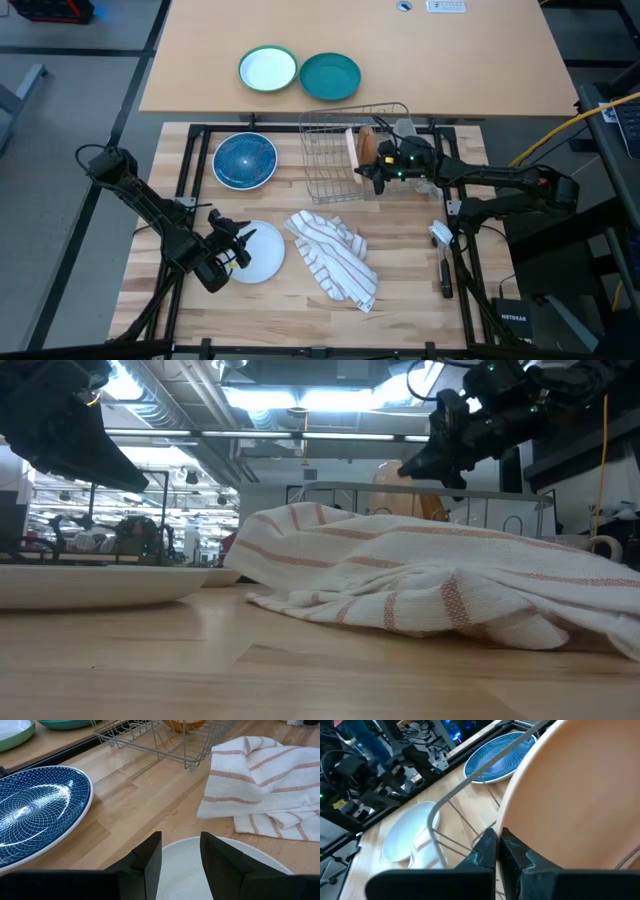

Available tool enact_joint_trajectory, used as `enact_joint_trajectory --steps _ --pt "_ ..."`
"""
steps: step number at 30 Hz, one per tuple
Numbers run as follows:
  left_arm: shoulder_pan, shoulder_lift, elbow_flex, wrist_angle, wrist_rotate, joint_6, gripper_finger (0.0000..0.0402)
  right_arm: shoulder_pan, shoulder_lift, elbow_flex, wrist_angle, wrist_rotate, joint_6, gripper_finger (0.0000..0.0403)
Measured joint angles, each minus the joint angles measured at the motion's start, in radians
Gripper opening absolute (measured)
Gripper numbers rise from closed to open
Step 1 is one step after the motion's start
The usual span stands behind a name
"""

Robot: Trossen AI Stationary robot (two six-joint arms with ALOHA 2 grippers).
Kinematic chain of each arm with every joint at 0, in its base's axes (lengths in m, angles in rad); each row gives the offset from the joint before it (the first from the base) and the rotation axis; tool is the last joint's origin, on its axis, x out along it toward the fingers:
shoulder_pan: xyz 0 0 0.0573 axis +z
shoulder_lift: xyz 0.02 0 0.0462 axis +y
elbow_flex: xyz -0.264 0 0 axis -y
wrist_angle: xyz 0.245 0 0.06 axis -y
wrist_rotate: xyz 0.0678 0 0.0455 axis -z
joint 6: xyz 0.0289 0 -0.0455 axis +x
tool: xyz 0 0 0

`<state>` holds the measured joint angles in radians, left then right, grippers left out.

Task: Sort dishes
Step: Put the orange plate into the dish rack, then put the white plate into the dish rack

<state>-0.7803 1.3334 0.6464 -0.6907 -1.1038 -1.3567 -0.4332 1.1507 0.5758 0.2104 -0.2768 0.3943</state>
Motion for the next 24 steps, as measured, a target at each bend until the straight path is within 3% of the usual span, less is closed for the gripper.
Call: enact_joint_trajectory --steps 6,11,19,24 --pt "0.000 0.000 0.000 0.000 0.000 0.003 0.0125 0.002 0.000 0.000 -0.003 0.128 -0.002 0.0011" --pt "0.000 0.000 0.000 0.000 0.000 0.003 0.0125 0.001 0.000 0.000 -0.005 0.234 -0.008 0.0051" --pt "0.000 0.000 0.000 0.000 0.000 0.003 0.0125 0.001 0.000 0.000 -0.056 0.248 -0.008 0.0124" --pt "0.000 0.000 0.000 0.000 0.000 0.003 0.0125 0.001 -0.001 0.000 -0.031 0.230 -0.008 0.0143"
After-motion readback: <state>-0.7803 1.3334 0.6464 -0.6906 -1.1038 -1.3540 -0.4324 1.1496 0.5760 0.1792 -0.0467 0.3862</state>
